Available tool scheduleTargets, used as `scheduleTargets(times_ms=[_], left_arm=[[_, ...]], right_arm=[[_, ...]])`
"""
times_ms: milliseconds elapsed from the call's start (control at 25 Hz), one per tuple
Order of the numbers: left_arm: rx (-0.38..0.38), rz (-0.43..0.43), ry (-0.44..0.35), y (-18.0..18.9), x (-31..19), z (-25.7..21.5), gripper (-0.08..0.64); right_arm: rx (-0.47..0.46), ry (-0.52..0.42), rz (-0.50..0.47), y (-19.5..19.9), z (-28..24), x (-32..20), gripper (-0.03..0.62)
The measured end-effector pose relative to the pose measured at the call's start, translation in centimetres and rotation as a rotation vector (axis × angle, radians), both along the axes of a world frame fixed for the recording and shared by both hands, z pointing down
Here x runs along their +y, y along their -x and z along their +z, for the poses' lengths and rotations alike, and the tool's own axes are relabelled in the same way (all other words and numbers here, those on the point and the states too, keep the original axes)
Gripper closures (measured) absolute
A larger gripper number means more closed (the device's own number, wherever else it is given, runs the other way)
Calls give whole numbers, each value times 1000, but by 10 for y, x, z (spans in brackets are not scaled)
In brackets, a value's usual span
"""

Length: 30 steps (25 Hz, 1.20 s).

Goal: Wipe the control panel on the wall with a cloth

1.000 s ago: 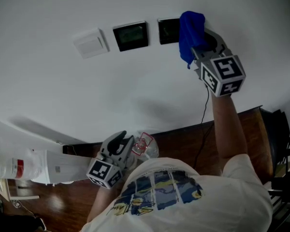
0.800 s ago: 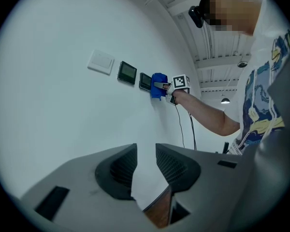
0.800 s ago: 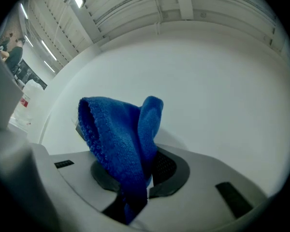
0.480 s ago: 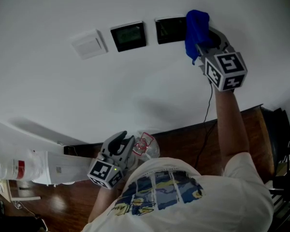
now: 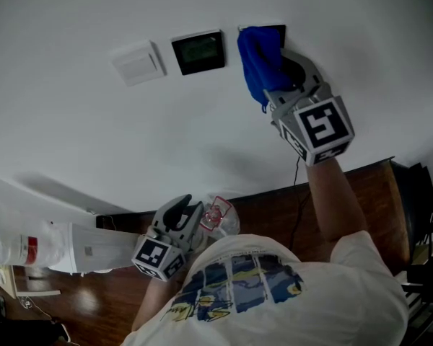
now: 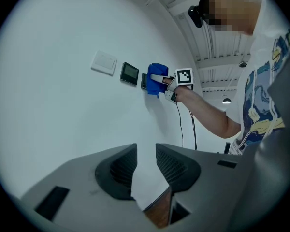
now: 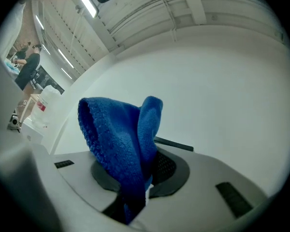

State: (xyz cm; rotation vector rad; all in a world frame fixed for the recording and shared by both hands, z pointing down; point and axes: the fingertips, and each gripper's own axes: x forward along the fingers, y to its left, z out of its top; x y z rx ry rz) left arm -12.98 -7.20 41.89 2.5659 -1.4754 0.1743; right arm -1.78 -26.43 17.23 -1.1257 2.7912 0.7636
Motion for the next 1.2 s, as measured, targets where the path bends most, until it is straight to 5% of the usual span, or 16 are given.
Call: scheduleTargets(times_ms=[280, 880, 1200], left_arm=[[-4, -28, 12, 13, 5, 7, 463], [0, 10, 14, -3, -9, 2, 463], [-4, 20, 14, -11, -15, 0, 463]], right_arm=[[6, 28, 9, 18, 6, -23, 497], [-20, 44, 200, -84, 7, -63, 495], [-50, 45, 187, -94, 10, -76, 494]])
